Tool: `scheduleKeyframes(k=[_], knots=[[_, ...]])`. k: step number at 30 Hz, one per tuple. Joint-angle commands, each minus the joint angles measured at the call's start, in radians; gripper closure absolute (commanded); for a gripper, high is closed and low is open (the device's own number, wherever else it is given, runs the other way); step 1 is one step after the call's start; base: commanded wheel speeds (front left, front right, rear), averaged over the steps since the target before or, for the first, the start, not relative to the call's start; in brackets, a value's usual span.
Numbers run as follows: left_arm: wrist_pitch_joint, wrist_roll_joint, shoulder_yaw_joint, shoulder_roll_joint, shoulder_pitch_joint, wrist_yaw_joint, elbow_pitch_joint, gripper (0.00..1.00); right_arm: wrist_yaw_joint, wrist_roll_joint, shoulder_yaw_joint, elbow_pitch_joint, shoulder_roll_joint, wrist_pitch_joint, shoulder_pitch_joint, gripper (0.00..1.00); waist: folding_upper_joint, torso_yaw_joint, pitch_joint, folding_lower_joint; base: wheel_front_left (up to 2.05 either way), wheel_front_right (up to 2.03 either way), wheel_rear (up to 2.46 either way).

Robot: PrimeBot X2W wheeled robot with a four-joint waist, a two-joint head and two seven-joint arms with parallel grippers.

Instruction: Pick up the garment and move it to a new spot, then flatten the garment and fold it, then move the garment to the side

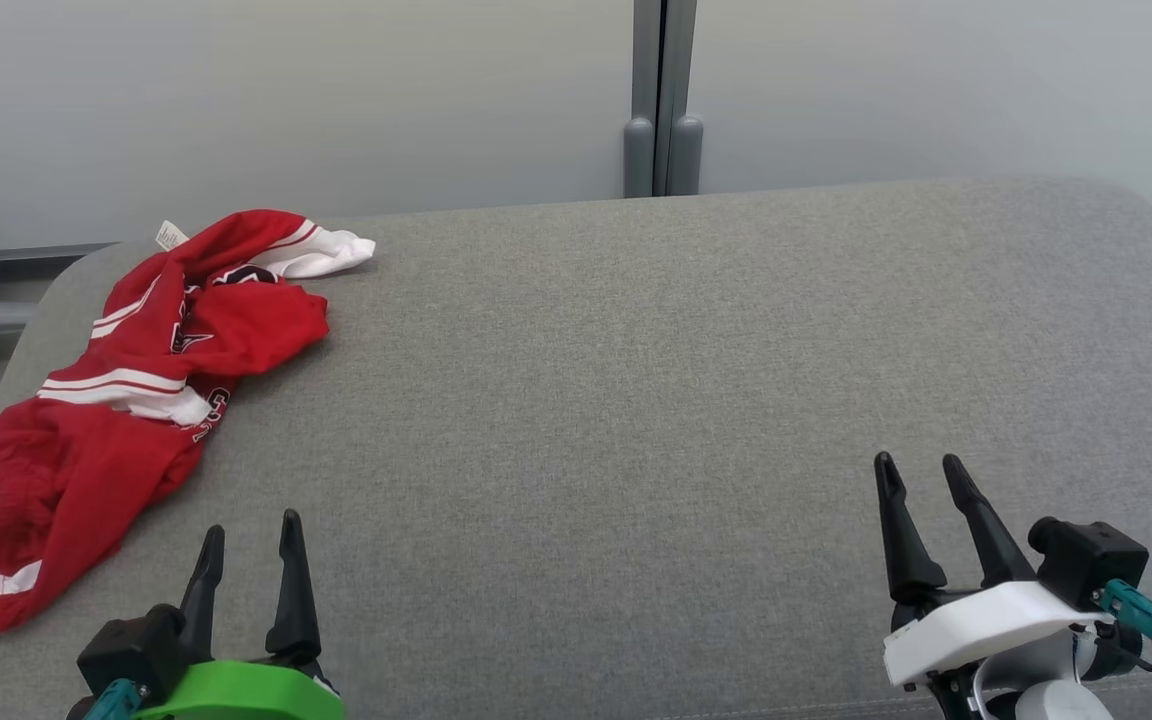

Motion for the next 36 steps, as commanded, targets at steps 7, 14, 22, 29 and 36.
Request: scheduleKeyframes(k=[7, 14, 22, 29, 36], knots=[[-0.009, 0.055, 0.005, 0.014, 0.008, 0.006, 0.02, 0.0, 0.001, -0.075, 0.02, -0.003, -0.006, -0.03, 0.005, 0.0, 0.0, -0.001, -0.001, 0.0, 0.0, 0.0, 0.0], [0.004, 0.084, 0.008, 0.013, 0.013, 0.009, 0.027, 0.0, 0.0, -0.124, 0.037, 0.007, -0.007, -0.051, 0.006, 0.0, 0.0, 0.0, -0.002, 0.0, 0.0, 0.0, 0.0], [-0.002, 0.119, 0.009, 0.016, 0.019, 0.015, 0.034, 0.0, 0.001, -0.163, 0.052, 0.049, -0.008, -0.072, -0.012, 0.0, 0.0, 0.0, -0.004, 0.0, 0.0, 0.0, 0.0], [-0.01, 0.161, 0.003, 0.018, 0.025, 0.023, 0.034, 0.0, 0.001, -0.211, 0.067, 0.067, -0.008, -0.09, -0.02, 0.0, 0.0, 0.002, -0.005, 0.0, 0.0, 0.0, 0.0], [-0.012, 0.199, -0.001, 0.022, 0.029, 0.032, 0.031, 0.0, 0.001, -0.26, 0.078, 0.067, -0.009, -0.107, -0.019, 0.0, 0.0, 0.003, -0.008, 0.0, 0.0, 0.0, 0.0]])
